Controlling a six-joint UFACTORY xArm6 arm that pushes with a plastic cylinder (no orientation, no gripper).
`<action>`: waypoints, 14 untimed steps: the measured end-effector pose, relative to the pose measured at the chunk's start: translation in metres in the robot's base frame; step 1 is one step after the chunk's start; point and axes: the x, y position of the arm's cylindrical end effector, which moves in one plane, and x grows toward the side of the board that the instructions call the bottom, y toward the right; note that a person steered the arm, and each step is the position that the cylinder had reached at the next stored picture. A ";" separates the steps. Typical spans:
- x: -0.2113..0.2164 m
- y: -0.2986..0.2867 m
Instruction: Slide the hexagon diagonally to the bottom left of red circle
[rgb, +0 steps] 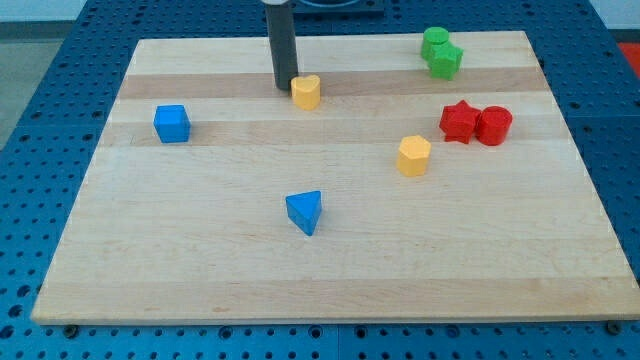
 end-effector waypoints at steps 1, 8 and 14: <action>0.018 0.011; 0.130 0.131; 0.170 0.250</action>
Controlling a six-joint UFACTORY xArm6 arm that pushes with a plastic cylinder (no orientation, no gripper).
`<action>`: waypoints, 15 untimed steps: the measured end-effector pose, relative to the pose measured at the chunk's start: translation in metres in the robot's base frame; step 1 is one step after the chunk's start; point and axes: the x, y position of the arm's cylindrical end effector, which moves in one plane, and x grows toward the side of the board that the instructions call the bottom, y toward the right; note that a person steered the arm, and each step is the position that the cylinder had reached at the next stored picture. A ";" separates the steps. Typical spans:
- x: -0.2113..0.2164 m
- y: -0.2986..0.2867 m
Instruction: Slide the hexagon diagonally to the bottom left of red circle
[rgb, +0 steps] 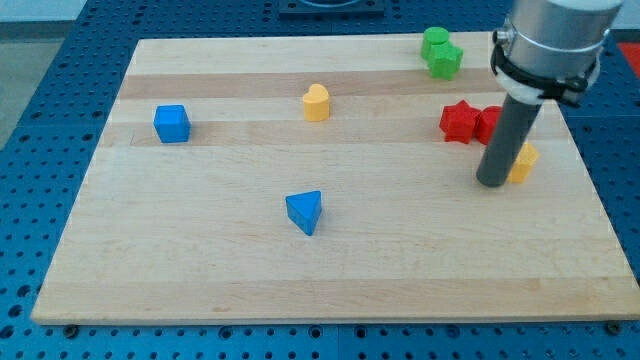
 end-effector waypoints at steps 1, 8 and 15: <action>0.009 0.061; -0.070 -0.096; -0.059 -0.136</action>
